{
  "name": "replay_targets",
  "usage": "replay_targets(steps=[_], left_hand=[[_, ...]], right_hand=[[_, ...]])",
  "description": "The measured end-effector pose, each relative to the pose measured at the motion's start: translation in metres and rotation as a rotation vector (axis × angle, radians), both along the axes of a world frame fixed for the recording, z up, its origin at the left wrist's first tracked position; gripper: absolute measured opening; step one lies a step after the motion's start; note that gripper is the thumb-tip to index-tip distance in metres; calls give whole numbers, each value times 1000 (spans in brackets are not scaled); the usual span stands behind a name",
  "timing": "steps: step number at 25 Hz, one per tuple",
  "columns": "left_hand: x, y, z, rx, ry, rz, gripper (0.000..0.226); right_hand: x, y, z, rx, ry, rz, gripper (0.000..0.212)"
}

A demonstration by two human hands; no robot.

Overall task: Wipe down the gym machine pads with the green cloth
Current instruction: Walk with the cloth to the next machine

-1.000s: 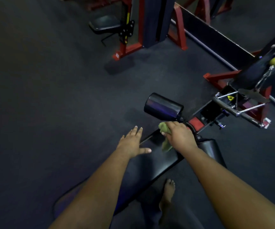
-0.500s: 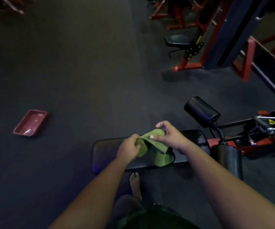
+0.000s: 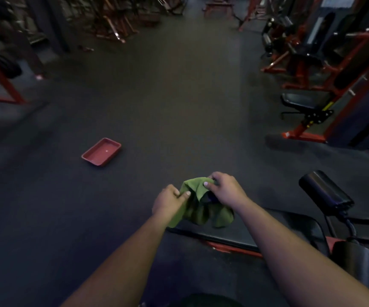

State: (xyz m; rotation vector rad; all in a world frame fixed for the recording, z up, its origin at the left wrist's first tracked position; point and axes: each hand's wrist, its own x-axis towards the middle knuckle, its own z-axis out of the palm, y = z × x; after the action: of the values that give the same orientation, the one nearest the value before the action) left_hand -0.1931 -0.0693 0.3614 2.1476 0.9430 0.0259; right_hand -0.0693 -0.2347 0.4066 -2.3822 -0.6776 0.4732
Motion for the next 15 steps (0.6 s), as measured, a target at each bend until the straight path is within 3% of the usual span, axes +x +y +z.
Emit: replay_targets(steps=[5, 9, 11, 13, 15], left_hand=[[-58, 54, 3, -574, -153, -108, 56], [-76, 110, 12, -647, -241, -164, 32], [-76, 133, 17, -603, -238, -229, 51], [-71, 148, 19, -394, -154, -331, 72], [-65, 161, 19, -91, -66, -365, 62]], right_hand=[[-51, 103, -12, 219, 138, -230, 18], [-76, 161, -11, 377, 205, -346, 18], [-80, 181, -10, 438, 287, -435, 18], [-80, 196, -10, 522, 454, -501, 22], [-77, 209, -7, 567, 562, -506, 22]])
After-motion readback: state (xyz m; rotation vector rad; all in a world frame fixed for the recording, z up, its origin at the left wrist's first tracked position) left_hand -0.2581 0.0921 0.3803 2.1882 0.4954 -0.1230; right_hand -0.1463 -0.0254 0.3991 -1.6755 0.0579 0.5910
